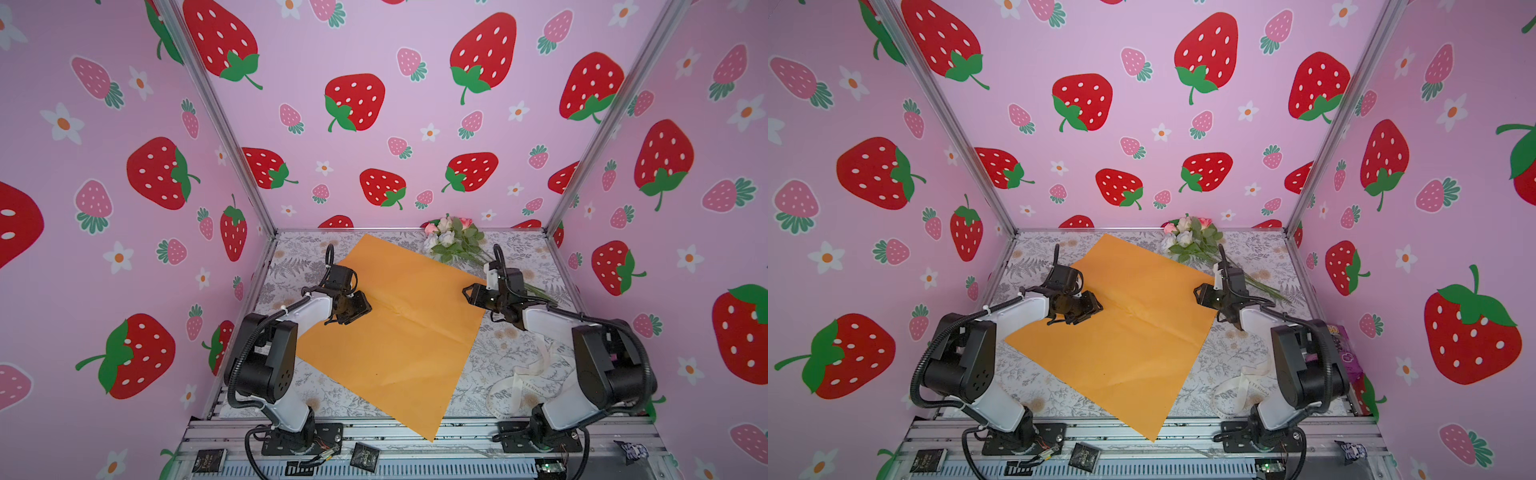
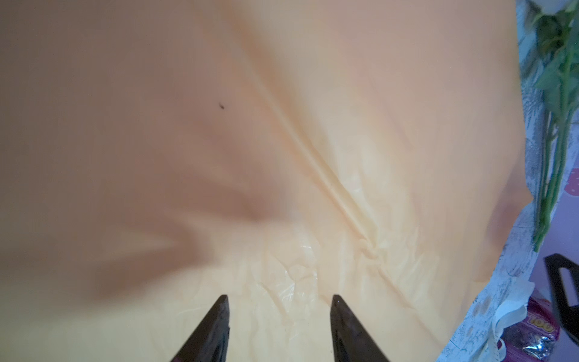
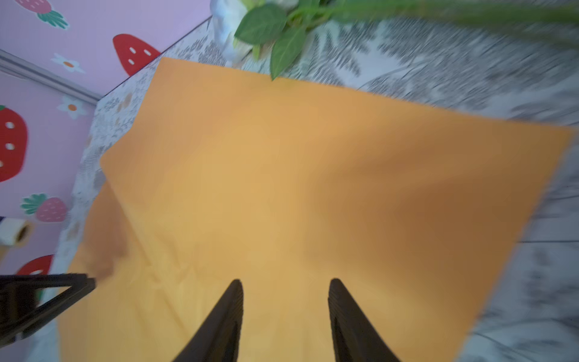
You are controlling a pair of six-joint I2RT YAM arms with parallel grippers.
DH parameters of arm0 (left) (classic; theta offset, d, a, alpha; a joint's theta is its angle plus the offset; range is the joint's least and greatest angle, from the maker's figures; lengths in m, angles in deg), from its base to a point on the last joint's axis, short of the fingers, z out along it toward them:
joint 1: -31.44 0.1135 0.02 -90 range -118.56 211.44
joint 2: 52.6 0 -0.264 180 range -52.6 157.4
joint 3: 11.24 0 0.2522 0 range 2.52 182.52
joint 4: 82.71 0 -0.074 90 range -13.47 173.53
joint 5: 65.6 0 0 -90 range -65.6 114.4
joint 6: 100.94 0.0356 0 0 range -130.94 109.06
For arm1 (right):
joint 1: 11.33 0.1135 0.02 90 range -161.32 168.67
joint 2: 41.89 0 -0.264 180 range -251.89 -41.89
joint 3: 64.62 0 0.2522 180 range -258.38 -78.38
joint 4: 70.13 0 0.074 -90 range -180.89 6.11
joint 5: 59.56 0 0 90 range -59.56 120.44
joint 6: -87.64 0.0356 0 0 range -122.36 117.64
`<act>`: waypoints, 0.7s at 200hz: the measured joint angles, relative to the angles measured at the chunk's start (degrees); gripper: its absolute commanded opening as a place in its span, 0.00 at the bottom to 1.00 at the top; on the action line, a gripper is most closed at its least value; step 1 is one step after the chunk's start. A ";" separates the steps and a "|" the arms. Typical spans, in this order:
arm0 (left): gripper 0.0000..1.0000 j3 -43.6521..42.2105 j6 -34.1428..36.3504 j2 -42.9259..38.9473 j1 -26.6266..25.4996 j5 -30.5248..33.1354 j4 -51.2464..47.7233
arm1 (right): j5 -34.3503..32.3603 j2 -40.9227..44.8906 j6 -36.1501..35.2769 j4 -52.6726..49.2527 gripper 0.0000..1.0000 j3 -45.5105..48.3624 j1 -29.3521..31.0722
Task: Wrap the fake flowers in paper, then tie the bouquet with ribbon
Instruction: 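Press the sheet with the left gripper while the right gripper reaches toward the flower stems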
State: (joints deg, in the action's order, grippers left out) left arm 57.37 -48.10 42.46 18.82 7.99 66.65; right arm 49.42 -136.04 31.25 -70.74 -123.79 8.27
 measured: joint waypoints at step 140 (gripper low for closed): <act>0.50 16.76 1.86 17.94 2.14 -5.66 0.07 | -3.10 -9.79 14.05 12.00 0.19 2.73 1.79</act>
State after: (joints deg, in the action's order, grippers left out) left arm 74.13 -46.25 60.41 20.96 2.33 66.72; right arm 46.32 -145.83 45.30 -58.74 -121.06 10.06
